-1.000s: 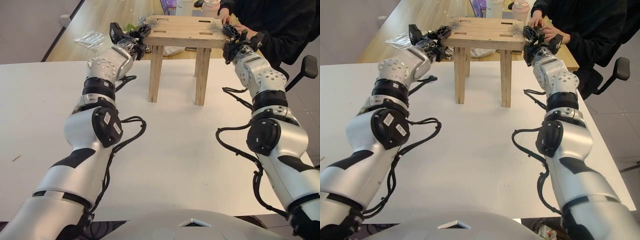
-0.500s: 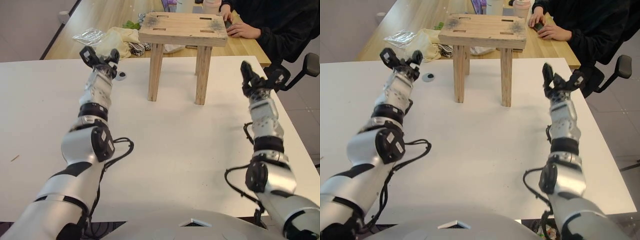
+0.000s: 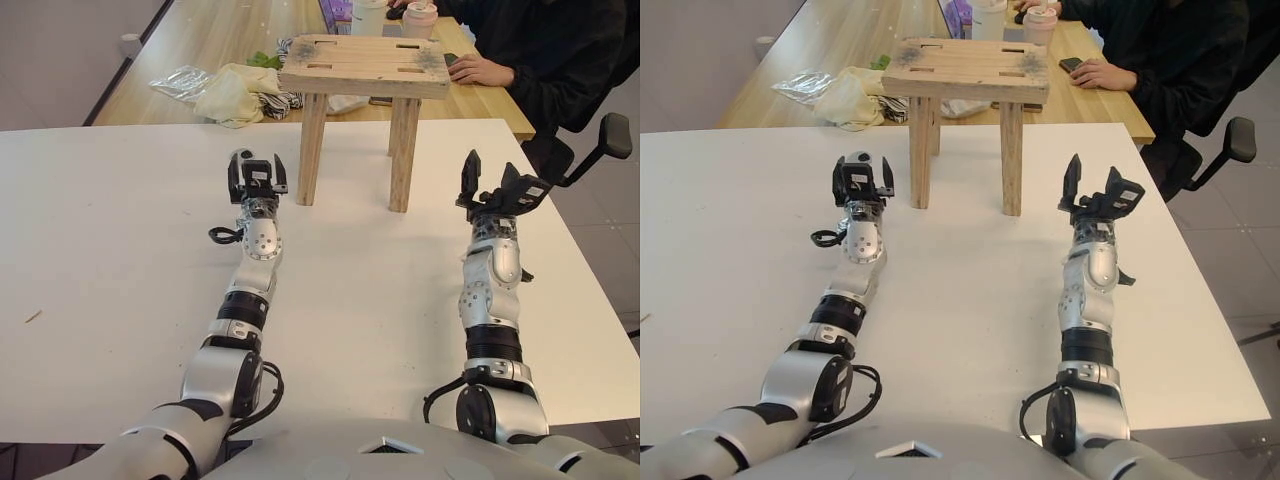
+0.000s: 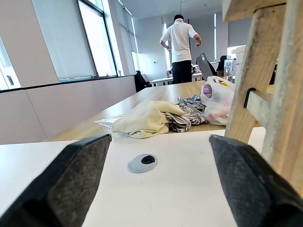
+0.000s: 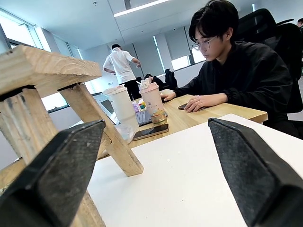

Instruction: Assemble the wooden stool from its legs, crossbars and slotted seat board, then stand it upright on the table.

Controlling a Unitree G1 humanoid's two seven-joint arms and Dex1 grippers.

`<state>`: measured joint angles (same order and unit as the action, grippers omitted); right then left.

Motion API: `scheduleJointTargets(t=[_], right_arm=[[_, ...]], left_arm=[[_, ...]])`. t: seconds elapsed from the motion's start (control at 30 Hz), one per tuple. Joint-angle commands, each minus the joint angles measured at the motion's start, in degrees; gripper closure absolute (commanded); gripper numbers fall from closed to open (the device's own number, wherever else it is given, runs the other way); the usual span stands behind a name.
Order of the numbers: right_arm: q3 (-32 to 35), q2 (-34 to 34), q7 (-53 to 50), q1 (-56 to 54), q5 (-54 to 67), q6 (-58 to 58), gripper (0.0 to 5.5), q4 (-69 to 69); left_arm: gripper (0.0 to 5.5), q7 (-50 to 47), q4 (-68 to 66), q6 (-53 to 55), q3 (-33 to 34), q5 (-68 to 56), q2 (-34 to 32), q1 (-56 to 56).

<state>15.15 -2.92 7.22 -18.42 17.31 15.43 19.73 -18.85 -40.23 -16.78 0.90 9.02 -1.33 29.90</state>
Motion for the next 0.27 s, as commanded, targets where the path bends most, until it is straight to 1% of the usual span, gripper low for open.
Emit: scheduleJointTargets(t=[0.03,0.13,0.27], right_arm=[[-1.6,0.19,0.0,-1.45,-1.78,0.57,1.5,0.11],[-1.89,-0.18,0.06,-2.33,-2.06,0.26,1.5,0.54],[-3.57,1.09,-0.48,-3.21,-2.96,-0.5,1.5,0.0]], left_arm=[[1.7,-1.76,0.11,-1.21,-0.34,1.21,0.2,-0.29],[1.7,-2.29,0.43,-1.68,-0.72,1.7,0.59,-0.23],[1.7,-2.71,0.37,-1.76,-0.25,1.4,0.07,-0.84]])
